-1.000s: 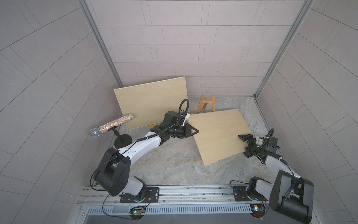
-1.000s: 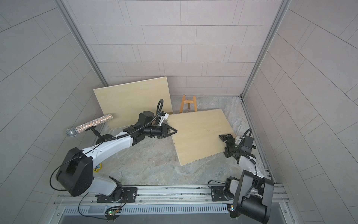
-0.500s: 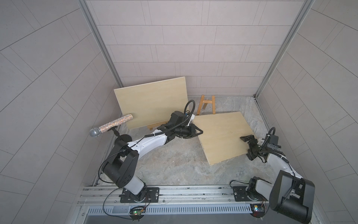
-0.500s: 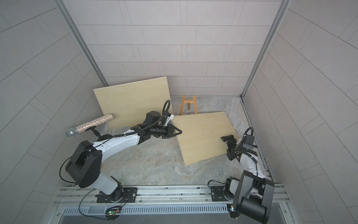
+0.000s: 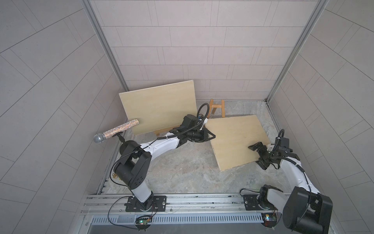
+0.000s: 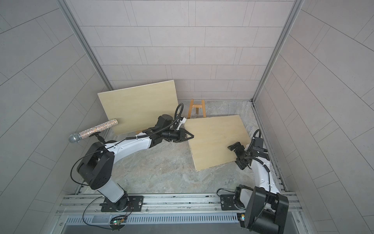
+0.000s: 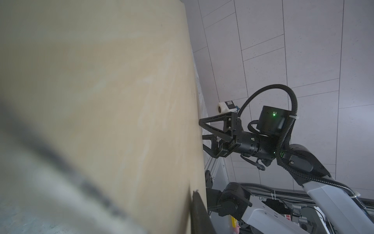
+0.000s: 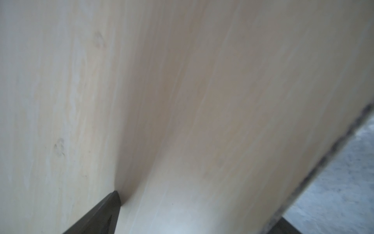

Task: Disassemble the easel
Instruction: Place the drawing board at the corner of the board.

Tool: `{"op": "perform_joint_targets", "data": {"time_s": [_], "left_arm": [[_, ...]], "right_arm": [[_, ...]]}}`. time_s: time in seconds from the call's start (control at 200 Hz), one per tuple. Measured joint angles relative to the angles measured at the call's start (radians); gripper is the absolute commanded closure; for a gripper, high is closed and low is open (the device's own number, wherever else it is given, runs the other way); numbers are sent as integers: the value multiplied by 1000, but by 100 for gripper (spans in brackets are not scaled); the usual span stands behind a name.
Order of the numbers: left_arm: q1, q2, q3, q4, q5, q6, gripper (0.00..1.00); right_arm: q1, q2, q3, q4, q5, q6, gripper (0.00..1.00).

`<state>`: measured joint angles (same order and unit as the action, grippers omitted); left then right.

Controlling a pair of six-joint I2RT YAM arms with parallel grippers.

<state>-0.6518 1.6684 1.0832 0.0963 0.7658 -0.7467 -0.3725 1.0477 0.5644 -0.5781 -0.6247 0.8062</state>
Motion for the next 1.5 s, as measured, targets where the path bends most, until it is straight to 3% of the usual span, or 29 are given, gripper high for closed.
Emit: {"op": "perform_joint_targets", "data": {"time_s": [0.771, 1.101, 1.496], "left_arm": [[-87, 131, 89, 50, 33, 48, 100], [-104, 155, 89, 19, 61, 46, 100], [-104, 155, 18, 62, 56, 6, 100]], "right_arm": [[99, -99, 229, -402, 49, -134, 0], [117, -2, 389, -385, 59, -171, 0], [136, 96, 428, -286, 61, -170, 0]]}}
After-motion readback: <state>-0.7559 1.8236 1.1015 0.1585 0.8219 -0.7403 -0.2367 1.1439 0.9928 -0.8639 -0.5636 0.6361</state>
